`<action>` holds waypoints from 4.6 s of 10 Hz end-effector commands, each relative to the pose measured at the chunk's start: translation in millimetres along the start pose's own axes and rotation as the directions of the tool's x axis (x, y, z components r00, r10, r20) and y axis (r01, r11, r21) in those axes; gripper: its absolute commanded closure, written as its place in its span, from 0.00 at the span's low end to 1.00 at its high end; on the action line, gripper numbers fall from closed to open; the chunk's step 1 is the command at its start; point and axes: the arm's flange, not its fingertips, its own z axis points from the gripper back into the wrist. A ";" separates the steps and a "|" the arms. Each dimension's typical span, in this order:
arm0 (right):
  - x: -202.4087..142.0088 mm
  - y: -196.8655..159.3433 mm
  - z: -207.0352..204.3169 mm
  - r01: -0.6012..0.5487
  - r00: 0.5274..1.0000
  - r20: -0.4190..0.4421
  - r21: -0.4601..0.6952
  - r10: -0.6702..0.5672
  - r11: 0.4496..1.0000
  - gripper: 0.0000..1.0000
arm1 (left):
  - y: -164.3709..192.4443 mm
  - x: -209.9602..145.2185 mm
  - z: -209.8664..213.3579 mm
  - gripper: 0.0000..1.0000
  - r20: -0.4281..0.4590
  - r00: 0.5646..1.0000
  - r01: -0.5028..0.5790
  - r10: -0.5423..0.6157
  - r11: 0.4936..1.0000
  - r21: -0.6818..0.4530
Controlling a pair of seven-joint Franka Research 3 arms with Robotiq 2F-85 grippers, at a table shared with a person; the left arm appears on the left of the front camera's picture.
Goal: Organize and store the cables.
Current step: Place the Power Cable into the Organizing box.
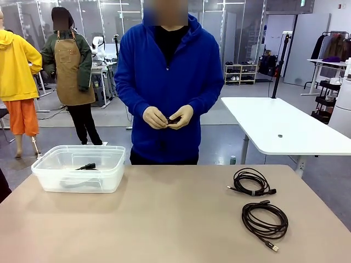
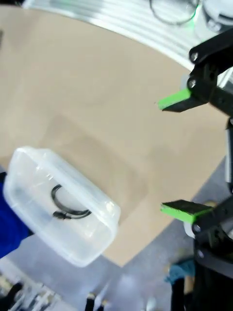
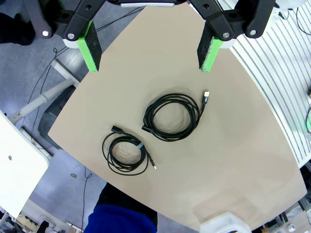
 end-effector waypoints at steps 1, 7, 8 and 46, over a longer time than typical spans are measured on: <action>-0.9 -0.2 1.1 -0.016 1.000 0.008 0.006 0.016 1.000 0.00 | 22.7 2.2 -9.6 0.08 -0.031 0.999 -0.008 0.006 0.997 -0.071; -0.9 -0.2 1.1 -0.016 1.000 0.008 0.006 0.016 1.000 0.00 | 11.7 -11.2 -7.5 0.08 0.001 1.000 -0.005 0.005 0.998 -0.055; -0.9 -0.2 1.1 -0.016 1.000 0.008 0.006 0.016 1.000 0.00 | 11.7 -11.2 -7.5 0.08 0.001 1.000 -0.005 0.005 0.998 -0.055; 131.6 108.9 -186.2 -0.167 0.955 -0.223 0.144 0.196 0.975 0.00 | 11.7 -11.2 -7.5 0.08 0.001 1.000 -0.005 0.005 0.998 -0.055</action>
